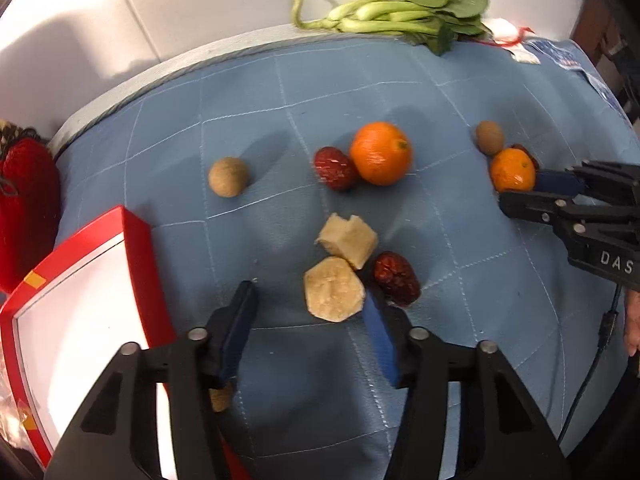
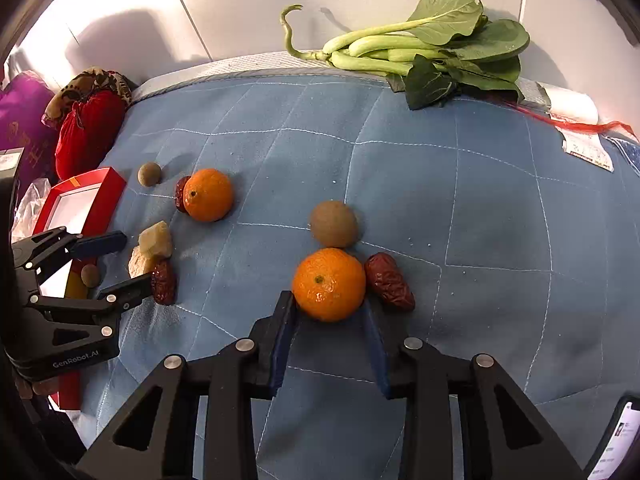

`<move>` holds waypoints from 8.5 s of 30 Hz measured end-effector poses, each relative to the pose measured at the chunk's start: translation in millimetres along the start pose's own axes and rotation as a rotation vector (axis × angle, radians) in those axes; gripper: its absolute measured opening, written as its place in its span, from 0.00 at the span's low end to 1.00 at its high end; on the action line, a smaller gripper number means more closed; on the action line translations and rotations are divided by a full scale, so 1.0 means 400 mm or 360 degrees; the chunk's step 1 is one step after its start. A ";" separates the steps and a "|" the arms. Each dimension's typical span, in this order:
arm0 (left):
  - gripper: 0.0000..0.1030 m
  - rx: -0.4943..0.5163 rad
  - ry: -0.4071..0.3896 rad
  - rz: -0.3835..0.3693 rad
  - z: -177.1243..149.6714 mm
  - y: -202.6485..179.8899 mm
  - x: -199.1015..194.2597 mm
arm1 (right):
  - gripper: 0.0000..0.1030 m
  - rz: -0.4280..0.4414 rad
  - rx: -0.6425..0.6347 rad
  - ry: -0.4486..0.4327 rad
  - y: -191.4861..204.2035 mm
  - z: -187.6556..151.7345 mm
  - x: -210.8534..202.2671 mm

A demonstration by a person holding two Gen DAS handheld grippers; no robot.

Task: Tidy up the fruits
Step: 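Grasp a white chunk with the left tool while the right tool grasps a mandarin, then carry both items over the tray and open both tools, then grasp a red date with the left tool while the right tool grasps another red date, then carry both red dates over the tray and open both tools, then grasp a brown longan with the left tool while the right tool grasps another longan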

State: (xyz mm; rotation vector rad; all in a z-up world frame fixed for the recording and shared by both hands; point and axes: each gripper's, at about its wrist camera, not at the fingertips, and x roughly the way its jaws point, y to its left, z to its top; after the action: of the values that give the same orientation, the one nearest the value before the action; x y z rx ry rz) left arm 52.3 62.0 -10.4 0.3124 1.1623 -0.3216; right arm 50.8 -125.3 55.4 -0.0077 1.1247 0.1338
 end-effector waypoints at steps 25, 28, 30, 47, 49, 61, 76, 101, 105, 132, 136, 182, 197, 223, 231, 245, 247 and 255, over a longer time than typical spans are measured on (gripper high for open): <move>0.25 -0.0714 -0.0239 0.0177 -0.281 0.374 -0.324 | 0.31 0.0483 -0.0420 -0.0171 0.367 -0.033 -0.114; 0.25 -0.0938 -0.0103 0.0220 -0.349 0.453 -0.295 | 0.31 0.0571 -0.0536 -0.0126 0.503 -0.051 -0.092; 0.25 -0.0998 -0.0044 0.0256 -0.368 0.481 -0.276 | 0.31 0.0610 -0.0601 -0.0095 0.589 -0.065 -0.077; 0.46 -0.0660 -0.0362 0.0073 -0.230 0.283 -0.363 | 0.37 0.0466 -0.0502 -0.0239 0.412 -0.063 -0.212; 0.46 -0.0532 -0.0339 -0.0024 -0.183 0.201 -0.344 | 0.41 0.0318 -0.0429 -0.0293 0.304 -0.060 -0.222; 0.46 -0.0462 0.0023 -0.0181 -0.011 -0.009 -0.110 | 0.40 0.0072 -0.0353 -0.0145 0.030 -0.059 -0.140; 0.42 -0.0393 0.0045 -0.0115 0.013 -0.044 -0.023 | 0.20 0.0062 -0.0284 0.0053 0.003 -0.016 -0.028; 0.16 -0.0460 -0.0217 -0.0077 -0.140 0.141 -0.235 | 0.02 0.0354 -0.0273 0.0015 0.092 -0.036 -0.095; 0.16 -0.0602 -0.0226 0.0014 -0.195 0.227 -0.260 | 0.02 0.0424 -0.0309 0.0014 0.143 -0.055 -0.096; 0.16 -0.0501 -0.0235 -0.0050 -0.198 0.189 -0.255 | 0.16 0.0107 -0.0422 0.0052 0.153 -0.051 0.001; 0.16 -0.0511 -0.0233 -0.0039 -0.202 0.204 -0.255 | 0.16 0.0125 -0.0404 0.0057 0.159 -0.040 0.027; 0.33 -0.1040 -0.0221 0.0396 -0.333 0.433 -0.327 | 0.34 0.0387 -0.0215 -0.0055 0.470 -0.131 -0.042; 0.41 -0.0841 -0.0508 0.0364 -0.269 0.350 -0.403 | 0.04 0.0716 -0.0438 0.0072 0.582 -0.196 -0.026; 0.37 -0.0403 -0.0023 -0.0049 -0.138 0.139 -0.092 | 0.18 0.0155 0.0135 -0.0224 -0.062 0.044 -0.088; 0.32 -0.0425 -0.0056 -0.0058 -0.121 0.146 -0.105 | 0.18 0.0147 0.0115 -0.0195 -0.067 0.052 -0.064; 0.19 -0.0424 -0.0074 -0.0032 -0.127 0.146 -0.101 | 0.31 0.0093 0.0014 -0.0101 -0.020 0.061 0.014; 0.19 -0.0405 -0.0072 -0.0025 -0.126 0.141 -0.097 | 0.29 0.0048 -0.0010 -0.0065 -0.014 0.060 0.033; 0.18 -0.0407 -0.0083 -0.0022 -0.118 0.141 -0.101 | 0.23 0.0019 0.0010 -0.0062 -0.018 0.059 0.042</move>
State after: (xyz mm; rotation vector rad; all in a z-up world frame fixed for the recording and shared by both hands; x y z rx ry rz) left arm 20.7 136.0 13.9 0.0712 1.1405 -0.1891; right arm 79.8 -129.1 50.1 0.0070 1.0863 0.1404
